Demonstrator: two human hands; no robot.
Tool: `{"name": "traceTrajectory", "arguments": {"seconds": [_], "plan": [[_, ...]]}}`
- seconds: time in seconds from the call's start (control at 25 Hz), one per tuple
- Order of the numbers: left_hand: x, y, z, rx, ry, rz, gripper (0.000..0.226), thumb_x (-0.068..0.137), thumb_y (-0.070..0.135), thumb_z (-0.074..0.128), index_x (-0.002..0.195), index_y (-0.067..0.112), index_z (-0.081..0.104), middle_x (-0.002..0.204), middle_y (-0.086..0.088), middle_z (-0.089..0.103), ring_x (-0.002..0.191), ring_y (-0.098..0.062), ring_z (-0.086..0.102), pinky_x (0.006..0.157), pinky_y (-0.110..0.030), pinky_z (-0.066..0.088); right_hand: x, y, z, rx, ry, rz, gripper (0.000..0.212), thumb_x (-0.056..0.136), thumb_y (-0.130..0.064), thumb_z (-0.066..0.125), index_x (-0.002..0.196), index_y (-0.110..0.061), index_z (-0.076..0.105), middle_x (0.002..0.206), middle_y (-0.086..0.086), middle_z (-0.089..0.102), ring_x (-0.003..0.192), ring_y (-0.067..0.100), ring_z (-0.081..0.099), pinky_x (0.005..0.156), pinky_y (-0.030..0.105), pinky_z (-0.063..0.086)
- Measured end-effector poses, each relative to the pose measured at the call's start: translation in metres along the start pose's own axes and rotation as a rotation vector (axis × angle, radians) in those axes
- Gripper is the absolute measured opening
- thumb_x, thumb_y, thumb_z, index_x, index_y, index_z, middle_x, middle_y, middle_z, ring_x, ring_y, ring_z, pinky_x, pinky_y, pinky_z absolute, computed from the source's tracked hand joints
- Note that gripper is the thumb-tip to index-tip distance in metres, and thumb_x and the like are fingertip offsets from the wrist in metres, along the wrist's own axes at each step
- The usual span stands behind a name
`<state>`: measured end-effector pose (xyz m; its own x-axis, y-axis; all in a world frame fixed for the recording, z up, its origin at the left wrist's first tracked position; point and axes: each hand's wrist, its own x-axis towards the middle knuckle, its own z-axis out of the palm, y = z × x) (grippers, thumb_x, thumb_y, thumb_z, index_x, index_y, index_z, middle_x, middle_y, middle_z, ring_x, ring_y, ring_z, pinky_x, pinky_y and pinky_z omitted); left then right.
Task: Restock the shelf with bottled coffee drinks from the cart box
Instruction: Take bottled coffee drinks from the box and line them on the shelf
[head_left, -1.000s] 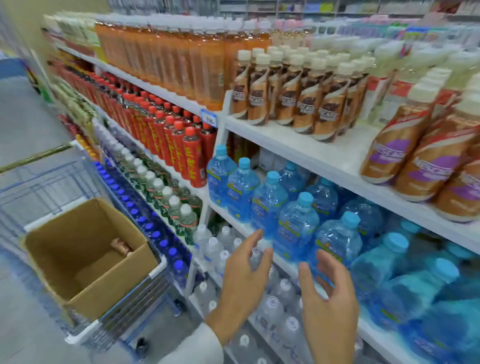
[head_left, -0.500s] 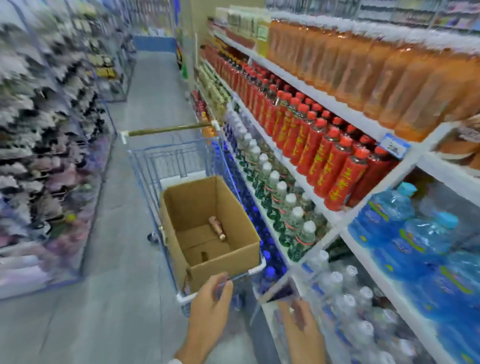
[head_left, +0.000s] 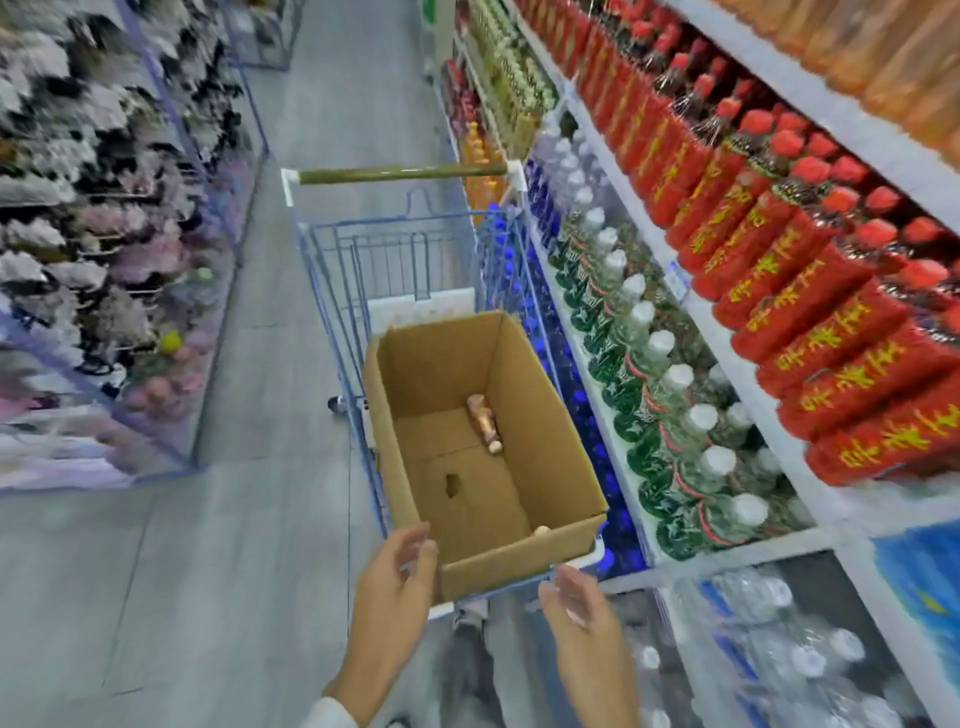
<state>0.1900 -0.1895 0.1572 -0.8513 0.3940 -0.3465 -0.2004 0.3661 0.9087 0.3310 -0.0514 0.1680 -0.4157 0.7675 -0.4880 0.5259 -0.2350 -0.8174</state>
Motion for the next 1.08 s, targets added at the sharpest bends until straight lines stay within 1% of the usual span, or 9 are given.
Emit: {"name": "traceTrajectory", "arguments": {"seconds": [0.12,0.24,0.4,0.52,0.64,0.8,0.96,1.04,1.08], "plan": [[0.051,0.011,0.026,0.043,-0.007,-0.068,0.021,0.098,0.026,0.061,0.119,0.028,0.066,0.114,0.010,0.070,0.109,-0.008,0.064,0.098,-0.035,0.052,0.049,-0.027,0.006,0.030,-0.005,-0.032,0.020,0.092,-0.014,0.071,0.109,-0.022,0.067,0.110,-0.001,0.072,0.099,0.005,0.064,0.075,0.010,0.047],[0.108,0.015,0.056,0.153,-0.052,-0.078,0.025,0.099,0.029,0.057,0.123,0.034,0.063,0.118,0.016,0.067,0.112,-0.005,0.061,0.100,-0.028,0.049,0.103,-0.045,0.005,-0.017,-0.068,-0.026,0.020,0.093,-0.025,0.070,0.112,-0.029,0.067,0.111,-0.012,0.071,0.105,0.003,0.065,0.090,0.020,0.049],[0.182,-0.014,0.100,0.346,-0.353,-0.157,0.043,0.098,0.004,0.053,0.135,0.024,0.058,0.124,0.007,0.065,0.110,-0.003,0.060,0.096,-0.010,0.042,0.147,-0.056,0.001,-0.040,-0.065,0.027,0.020,0.094,-0.023,0.068,0.112,-0.030,0.067,0.108,-0.016,0.069,0.100,-0.002,0.065,0.084,0.011,0.047],[0.233,-0.055,0.149,0.492,-0.629,-0.244,0.051,0.093,-0.004,0.050,0.139,0.016,0.055,0.127,-0.007,0.065,0.115,-0.017,0.063,0.105,-0.024,0.043,0.162,-0.046,0.002,-0.035,-0.059,0.103,0.021,0.093,-0.014,0.069,0.106,-0.030,0.068,0.101,-0.014,0.074,0.098,-0.003,0.065,0.079,0.005,0.048],[0.267,-0.114,0.203,0.624,-0.880,-0.317,0.047,0.089,0.004,0.062,0.136,0.014,0.059,0.128,-0.013,0.064,0.119,-0.033,0.061,0.104,-0.039,0.047,0.165,-0.025,0.008,-0.073,0.017,0.145,0.031,0.086,-0.005,0.074,0.100,-0.032,0.072,0.102,-0.016,0.075,0.100,0.006,0.069,0.089,0.022,0.053],[0.275,-0.164,0.242,0.817,-1.085,-0.148,0.051,0.082,0.006,0.066,0.129,0.027,0.064,0.132,-0.002,0.064,0.125,-0.025,0.056,0.109,-0.036,0.040,0.161,-0.013,0.017,-0.122,0.050,0.175,0.032,0.080,-0.019,0.083,0.097,-0.043,0.072,0.103,-0.019,0.076,0.099,0.003,0.069,0.090,0.014,0.051],[0.266,-0.202,0.254,0.804,-1.152,-0.041,0.059,0.079,0.022,0.069,0.131,0.038,0.047,0.134,0.000,0.055,0.123,-0.028,0.053,0.107,-0.044,0.041,0.170,-0.012,0.041,-0.241,0.185,0.203,0.026,0.067,-0.010,0.072,0.081,-0.032,0.066,0.093,0.009,0.075,0.091,0.029,0.068,0.085,0.009,0.042],[0.267,-0.209,0.251,0.774,-1.148,-0.068,0.059,0.080,0.030,0.068,0.133,0.038,0.042,0.138,0.001,0.052,0.124,-0.027,0.052,0.107,-0.044,0.041,0.171,-0.010,0.042,-0.190,0.181,0.217,0.001,0.080,-0.036,0.070,0.081,-0.036,0.070,0.091,-0.003,0.076,0.098,0.024,0.072,0.087,0.011,0.043],[0.266,-0.201,0.247,0.769,-1.115,-0.098,0.061,0.083,0.034,0.068,0.137,0.036,0.040,0.143,0.000,0.050,0.127,-0.027,0.050,0.108,-0.044,0.040,0.169,-0.013,0.040,-0.182,0.135,0.224,0.028,0.076,-0.066,0.070,0.088,-0.041,0.073,0.095,-0.013,0.077,0.101,0.011,0.071,0.089,0.010,0.046]]}}
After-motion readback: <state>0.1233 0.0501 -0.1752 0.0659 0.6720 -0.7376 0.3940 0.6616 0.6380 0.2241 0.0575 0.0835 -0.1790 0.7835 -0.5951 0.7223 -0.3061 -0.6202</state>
